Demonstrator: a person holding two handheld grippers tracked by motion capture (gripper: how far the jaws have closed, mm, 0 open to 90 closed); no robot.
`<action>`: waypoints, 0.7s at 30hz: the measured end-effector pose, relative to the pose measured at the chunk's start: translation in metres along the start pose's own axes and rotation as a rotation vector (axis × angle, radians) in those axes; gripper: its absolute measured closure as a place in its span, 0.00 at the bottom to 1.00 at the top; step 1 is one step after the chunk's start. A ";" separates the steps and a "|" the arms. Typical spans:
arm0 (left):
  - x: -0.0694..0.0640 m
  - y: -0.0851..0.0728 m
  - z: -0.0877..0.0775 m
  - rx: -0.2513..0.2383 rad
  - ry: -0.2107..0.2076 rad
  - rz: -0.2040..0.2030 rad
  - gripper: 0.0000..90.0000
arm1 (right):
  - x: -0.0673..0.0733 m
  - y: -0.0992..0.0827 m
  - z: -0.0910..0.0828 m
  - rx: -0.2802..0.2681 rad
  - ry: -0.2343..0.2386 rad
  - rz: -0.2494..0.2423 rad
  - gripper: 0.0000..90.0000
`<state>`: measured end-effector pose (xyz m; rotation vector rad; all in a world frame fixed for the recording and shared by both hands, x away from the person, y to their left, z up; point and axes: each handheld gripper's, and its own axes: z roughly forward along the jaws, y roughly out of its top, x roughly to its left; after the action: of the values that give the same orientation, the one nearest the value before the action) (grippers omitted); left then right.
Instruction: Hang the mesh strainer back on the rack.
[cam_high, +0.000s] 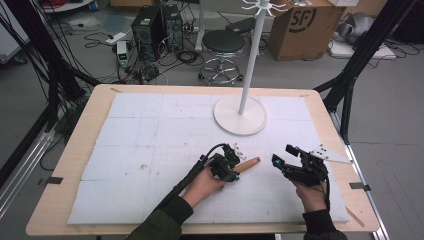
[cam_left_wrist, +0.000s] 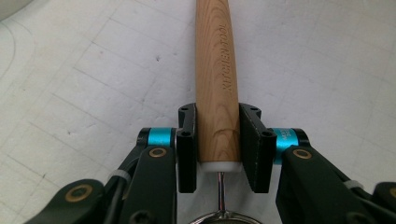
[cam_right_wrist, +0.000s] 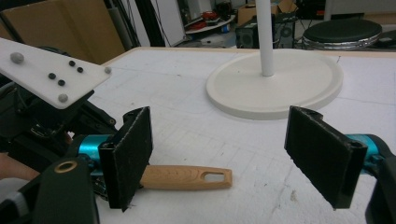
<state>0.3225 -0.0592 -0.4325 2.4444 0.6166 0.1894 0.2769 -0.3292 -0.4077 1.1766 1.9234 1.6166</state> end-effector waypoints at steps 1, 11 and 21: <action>0.000 -0.001 -0.001 -0.010 -0.001 -0.005 0.78 | 0.000 0.000 0.000 0.000 -0.001 0.000 0.25; 0.014 -0.004 -0.014 -0.090 -0.021 -0.051 0.79 | -0.001 0.000 -0.001 -0.005 -0.007 0.005 0.25; 0.030 -0.007 -0.036 -0.224 -0.040 -0.117 0.79 | -0.002 -0.001 0.001 0.000 -0.007 0.004 0.25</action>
<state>0.3362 -0.0215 -0.4075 2.1851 0.6807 0.1536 0.2779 -0.3300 -0.4093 1.1852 1.9186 1.6124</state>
